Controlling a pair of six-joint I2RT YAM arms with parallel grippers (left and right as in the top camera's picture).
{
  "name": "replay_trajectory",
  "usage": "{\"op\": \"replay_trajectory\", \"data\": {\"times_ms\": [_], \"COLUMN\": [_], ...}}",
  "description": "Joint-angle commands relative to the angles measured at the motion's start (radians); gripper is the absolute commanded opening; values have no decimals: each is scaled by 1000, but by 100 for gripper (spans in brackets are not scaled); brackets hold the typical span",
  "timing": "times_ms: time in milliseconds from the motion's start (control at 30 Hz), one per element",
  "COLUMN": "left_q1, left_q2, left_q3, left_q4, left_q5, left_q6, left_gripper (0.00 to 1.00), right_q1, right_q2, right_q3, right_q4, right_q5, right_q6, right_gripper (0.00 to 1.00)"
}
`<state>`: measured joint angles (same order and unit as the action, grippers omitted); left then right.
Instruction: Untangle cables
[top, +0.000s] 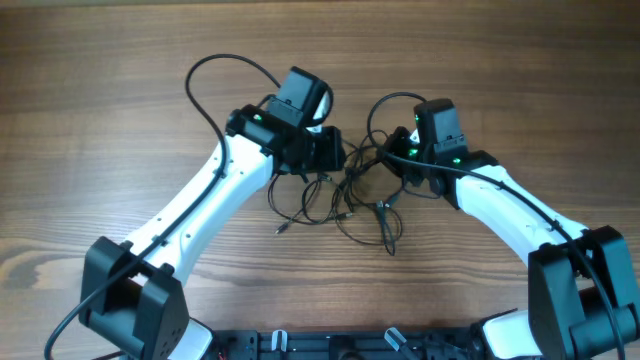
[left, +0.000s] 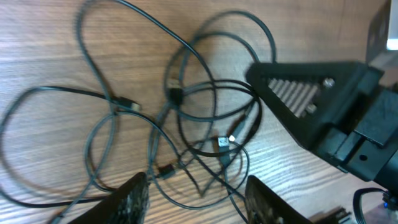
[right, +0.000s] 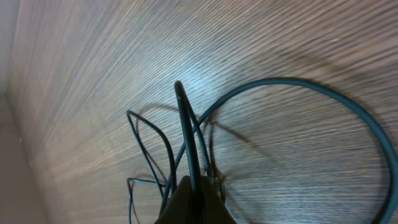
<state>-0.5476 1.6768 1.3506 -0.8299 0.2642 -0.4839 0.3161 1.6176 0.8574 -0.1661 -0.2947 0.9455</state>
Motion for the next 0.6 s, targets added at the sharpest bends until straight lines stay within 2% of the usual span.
{"op": "replay_trajectory", "data": {"times_ms": [0, 267, 567], "left_q1": [-49, -125, -127], "left_q2": [58, 169, 172], "left_q3": [3, 3, 3], "left_q4": [0, 27, 92], "left_q5": [16, 5, -91], "left_q6": [6, 11, 16], "left_gripper": [52, 53, 50], "right_q1": [8, 8, 8], "right_q2": [15, 15, 15], "right_q3": [5, 5, 5], "right_q4": [10, 16, 16], "right_q5": [-33, -47, -66], "right_q6": [-29, -26, -26], "right_gripper": [4, 4, 4]}}
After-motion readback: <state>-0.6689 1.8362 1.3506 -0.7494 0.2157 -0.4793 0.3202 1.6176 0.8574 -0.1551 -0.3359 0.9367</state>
